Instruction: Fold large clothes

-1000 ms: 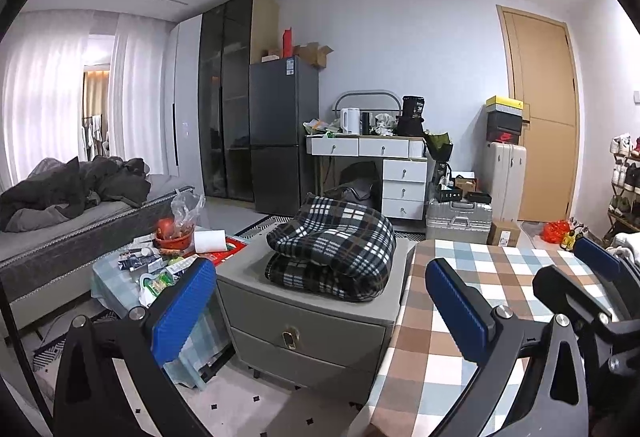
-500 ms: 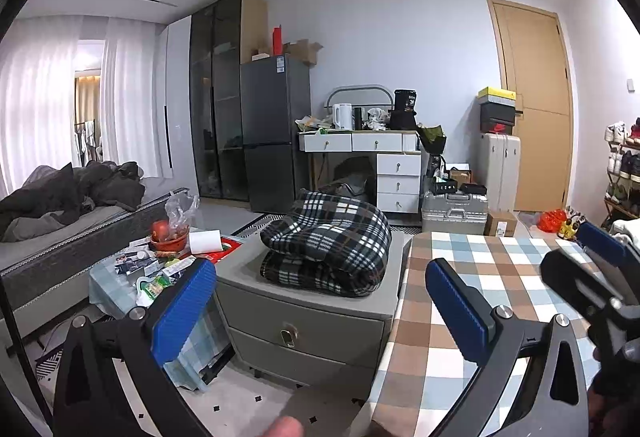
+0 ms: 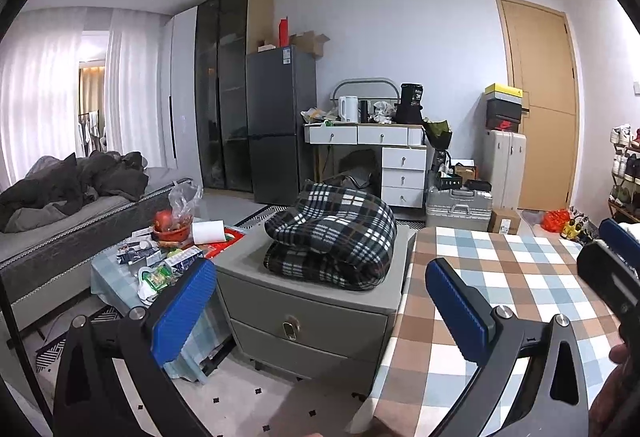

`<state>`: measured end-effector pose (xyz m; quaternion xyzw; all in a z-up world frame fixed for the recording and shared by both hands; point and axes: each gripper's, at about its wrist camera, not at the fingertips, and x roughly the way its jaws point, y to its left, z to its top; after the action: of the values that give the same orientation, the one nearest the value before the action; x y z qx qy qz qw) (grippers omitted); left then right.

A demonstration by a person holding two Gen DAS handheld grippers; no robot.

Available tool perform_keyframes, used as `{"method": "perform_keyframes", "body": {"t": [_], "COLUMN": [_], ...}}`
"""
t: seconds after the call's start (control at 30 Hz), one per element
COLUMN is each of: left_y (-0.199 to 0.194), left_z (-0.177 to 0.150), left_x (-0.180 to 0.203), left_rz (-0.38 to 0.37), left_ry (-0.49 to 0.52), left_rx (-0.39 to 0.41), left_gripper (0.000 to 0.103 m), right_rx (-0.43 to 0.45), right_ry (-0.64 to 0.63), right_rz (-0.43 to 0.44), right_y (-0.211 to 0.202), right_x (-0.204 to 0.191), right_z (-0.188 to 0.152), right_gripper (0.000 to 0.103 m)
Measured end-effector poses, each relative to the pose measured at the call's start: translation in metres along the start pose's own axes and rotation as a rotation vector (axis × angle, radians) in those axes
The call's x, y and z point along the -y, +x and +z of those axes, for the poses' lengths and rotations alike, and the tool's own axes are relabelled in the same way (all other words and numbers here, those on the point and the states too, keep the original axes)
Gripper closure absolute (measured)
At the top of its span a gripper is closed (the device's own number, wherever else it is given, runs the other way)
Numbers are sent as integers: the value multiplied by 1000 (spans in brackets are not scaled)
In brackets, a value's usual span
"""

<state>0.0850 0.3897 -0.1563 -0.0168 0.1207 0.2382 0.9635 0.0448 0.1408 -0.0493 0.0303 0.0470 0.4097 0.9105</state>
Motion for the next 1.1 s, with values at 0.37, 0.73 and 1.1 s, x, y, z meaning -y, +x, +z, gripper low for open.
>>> {"method": "perform_keyframes", "body": {"t": [0.37,0.73,1.1], "left_y": [-1,4,4], "left_z": [1,2,0], "left_x": [2,3,2], "left_rz": [-4,-14,-30], "left_ry": [12,18,20], "left_rx": [1,-7,-9], "left_gripper": [1,1,1], "right_rx": [18,13,10], "right_ry": [20,22,26], "right_rz": [-12,-10,-15], "right_y": [-5,-5,-5], "right_x": [7,7,7], "right_z": [2,1,-3], "right_gripper": [0,0,0]}}
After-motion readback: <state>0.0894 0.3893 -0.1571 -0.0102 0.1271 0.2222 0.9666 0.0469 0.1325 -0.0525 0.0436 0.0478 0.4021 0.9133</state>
